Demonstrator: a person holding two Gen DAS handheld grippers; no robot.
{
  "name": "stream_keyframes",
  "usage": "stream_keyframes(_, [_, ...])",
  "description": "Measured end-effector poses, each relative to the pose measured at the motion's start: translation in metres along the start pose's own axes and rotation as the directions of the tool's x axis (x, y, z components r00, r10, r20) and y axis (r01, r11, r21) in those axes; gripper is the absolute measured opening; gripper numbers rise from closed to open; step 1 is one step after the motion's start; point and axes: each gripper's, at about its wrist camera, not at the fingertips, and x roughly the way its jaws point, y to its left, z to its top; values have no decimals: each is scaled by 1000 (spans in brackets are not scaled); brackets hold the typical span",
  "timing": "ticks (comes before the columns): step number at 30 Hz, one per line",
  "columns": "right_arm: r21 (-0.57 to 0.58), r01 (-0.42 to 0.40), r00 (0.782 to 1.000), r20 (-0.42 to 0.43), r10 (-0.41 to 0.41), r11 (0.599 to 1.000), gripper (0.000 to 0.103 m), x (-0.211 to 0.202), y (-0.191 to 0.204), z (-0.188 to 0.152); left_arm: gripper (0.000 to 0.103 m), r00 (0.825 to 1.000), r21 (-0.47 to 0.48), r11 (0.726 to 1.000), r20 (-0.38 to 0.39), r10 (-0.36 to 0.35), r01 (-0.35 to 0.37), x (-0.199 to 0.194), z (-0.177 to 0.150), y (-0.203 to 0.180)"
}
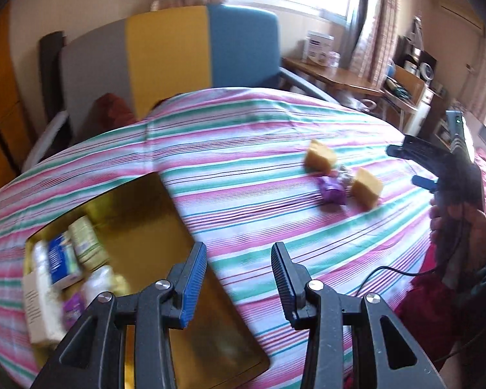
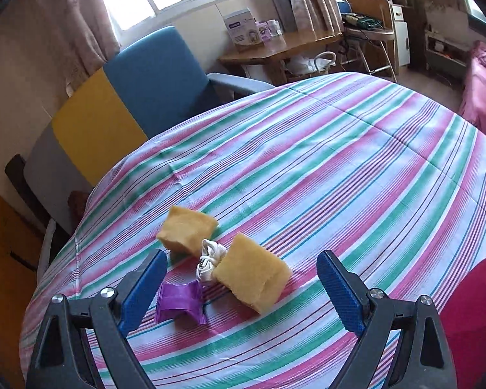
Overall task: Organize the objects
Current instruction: 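Close the left gripper on the purple packet and lift it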
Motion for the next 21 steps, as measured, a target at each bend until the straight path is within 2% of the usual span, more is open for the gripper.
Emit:
stream_keyframes(8, [75, -27, 999, -22, 28, 997, 94, 3, -11, -1, 42, 991, 47, 993, -81, -103, 107, 51, 29, -47])
stream_keyframes(10, [86, -36, 999, -28, 39, 996, 94, 5, -12, -1, 51, 988, 73, 990, -100, -115, 123, 64, 36, -61])
stream_keyframes(14, [100, -53, 998, -41, 57, 994, 95, 8, -11, -1, 56, 978, 101, 980, -138, -157, 172, 92, 49, -83])
stream_keyframes(16, [103, -58, 997, -47, 64, 993, 95, 9, -11, -1, 69, 974, 114, 977, -159, -163, 182, 106, 54, -94])
stream_keyframes(19, [108, -72, 995, -60, 79, 992, 95, 12, -11, -2, 71, 969, 129, 971, -175, -175, 199, 125, 63, -110])
stream_keyframes(21, [110, -79, 994, -69, 86, 991, 95, 14, -11, -2, 75, 969, 147, 971, -188, -159, 187, 137, 67, -119])
